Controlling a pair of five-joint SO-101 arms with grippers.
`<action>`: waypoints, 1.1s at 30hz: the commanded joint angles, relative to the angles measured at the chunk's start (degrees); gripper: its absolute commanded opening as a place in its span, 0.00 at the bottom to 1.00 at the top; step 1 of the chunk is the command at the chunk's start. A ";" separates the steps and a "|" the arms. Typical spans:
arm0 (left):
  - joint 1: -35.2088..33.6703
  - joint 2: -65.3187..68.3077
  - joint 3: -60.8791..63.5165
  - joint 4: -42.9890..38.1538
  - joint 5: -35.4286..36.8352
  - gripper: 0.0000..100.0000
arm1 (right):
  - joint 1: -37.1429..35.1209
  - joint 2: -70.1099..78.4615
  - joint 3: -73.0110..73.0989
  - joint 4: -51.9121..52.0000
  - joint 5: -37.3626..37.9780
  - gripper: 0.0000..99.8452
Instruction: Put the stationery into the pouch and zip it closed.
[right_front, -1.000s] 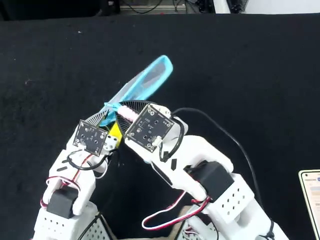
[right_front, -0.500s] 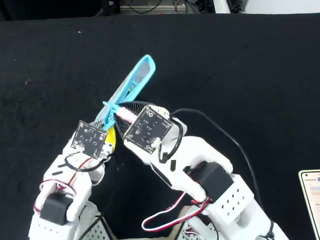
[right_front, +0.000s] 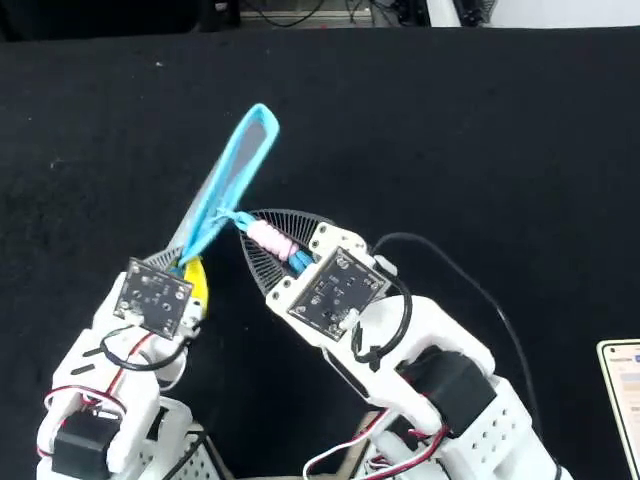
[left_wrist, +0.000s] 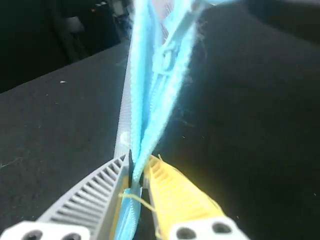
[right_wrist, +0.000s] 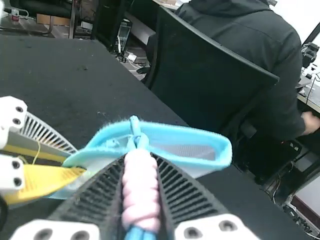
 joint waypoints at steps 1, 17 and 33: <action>1.19 0.35 -3.56 0.18 -0.26 0.10 | 0.70 1.63 -0.66 -1.67 -0.70 0.01; 0.75 0.09 13.32 -22.59 -0.26 0.14 | 0.79 2.24 -0.48 -1.67 -0.70 0.01; 1.01 0.09 4.09 -10.46 -0.26 0.10 | 1.05 2.15 -0.57 1.58 -0.53 0.01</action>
